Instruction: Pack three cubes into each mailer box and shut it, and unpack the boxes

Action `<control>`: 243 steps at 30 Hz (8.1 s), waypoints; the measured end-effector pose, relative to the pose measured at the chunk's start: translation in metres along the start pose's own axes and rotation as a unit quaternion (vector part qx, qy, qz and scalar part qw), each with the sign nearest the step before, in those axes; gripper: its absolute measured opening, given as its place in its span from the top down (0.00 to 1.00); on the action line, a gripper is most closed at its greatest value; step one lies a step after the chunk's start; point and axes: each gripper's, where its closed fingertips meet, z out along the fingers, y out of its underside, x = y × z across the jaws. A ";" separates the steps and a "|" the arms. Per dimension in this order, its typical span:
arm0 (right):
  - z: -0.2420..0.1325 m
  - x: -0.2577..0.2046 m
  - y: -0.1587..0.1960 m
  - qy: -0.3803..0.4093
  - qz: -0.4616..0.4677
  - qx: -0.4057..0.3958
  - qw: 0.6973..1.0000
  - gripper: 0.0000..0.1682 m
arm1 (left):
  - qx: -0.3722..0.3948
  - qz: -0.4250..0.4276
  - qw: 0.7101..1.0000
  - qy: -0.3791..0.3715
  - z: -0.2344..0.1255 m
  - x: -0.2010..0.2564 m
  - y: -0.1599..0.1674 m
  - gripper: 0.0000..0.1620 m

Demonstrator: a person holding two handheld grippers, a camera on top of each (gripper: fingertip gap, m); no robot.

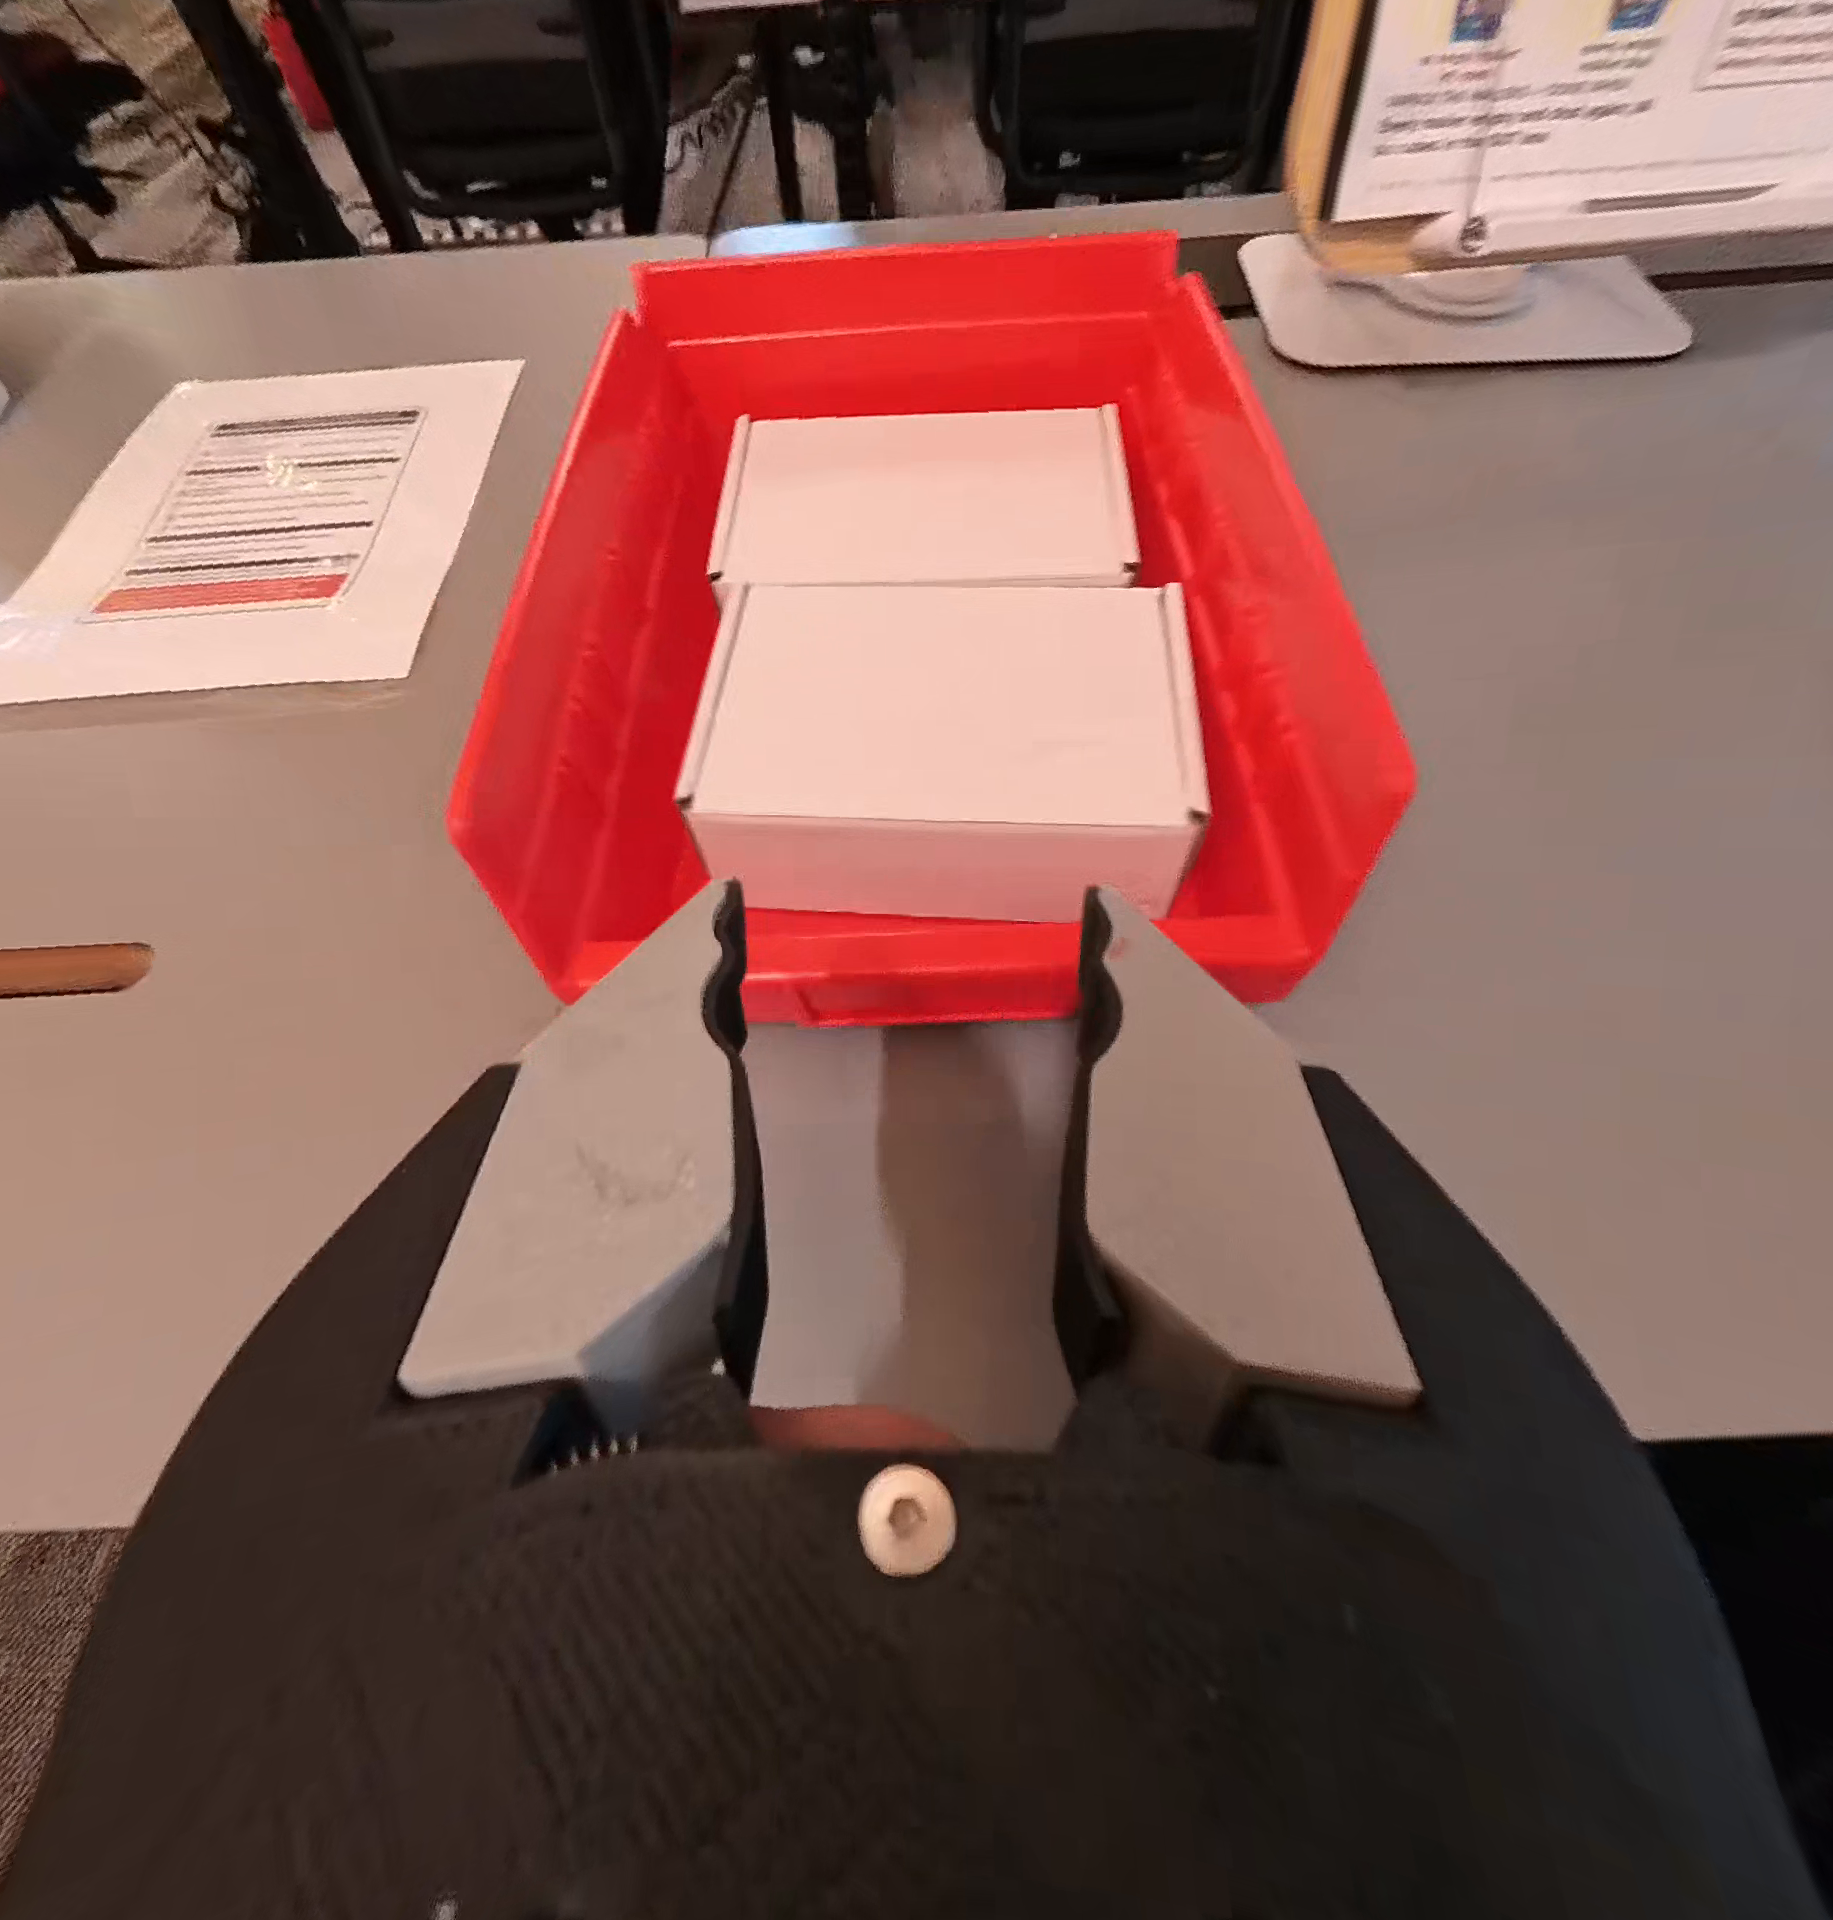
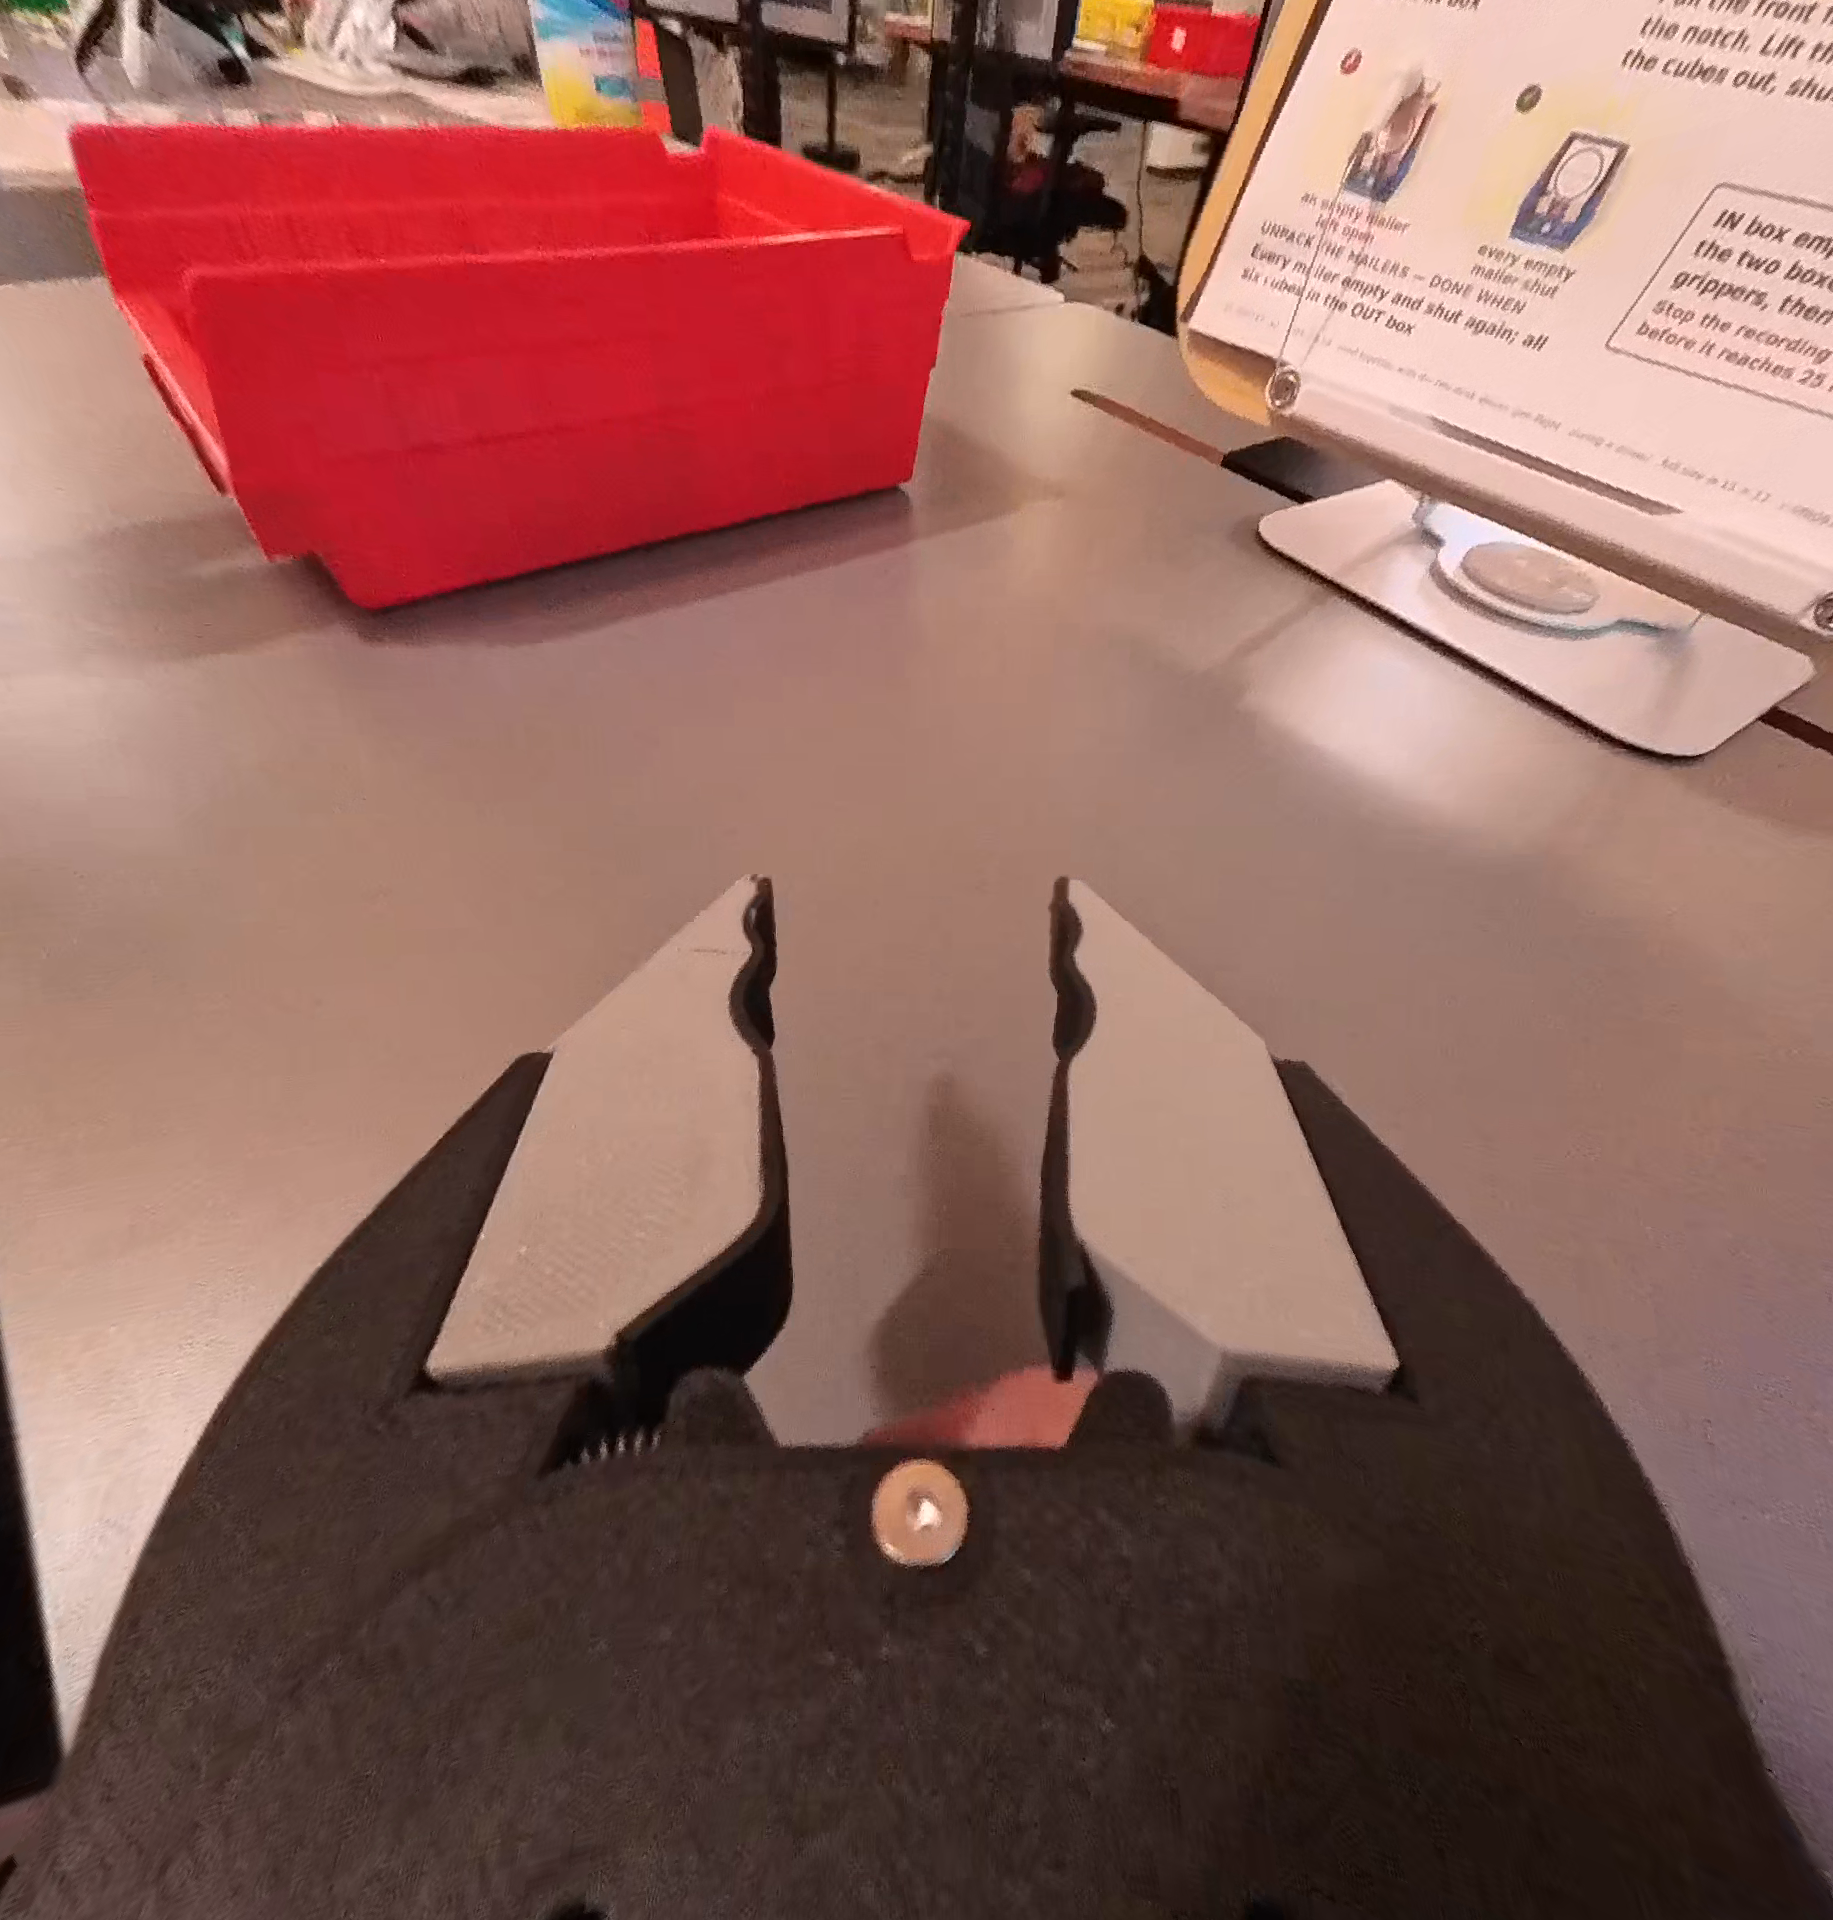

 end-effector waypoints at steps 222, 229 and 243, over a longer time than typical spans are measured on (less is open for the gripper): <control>0.153 -0.207 -0.042 -0.267 -0.079 -0.076 0.957 0.61 | -0.339 0.110 0.908 0.221 0.063 0.113 -0.112 0.38; 0.150 -0.196 -0.046 -0.261 -0.066 -0.068 0.961 0.60 | -0.324 0.074 0.904 0.270 0.063 0.130 -0.110 0.73; 0.144 -0.167 -0.061 -0.249 -0.022 -0.044 0.967 0.59 | -0.231 0.057 0.929 0.282 0.055 0.145 -0.114 0.44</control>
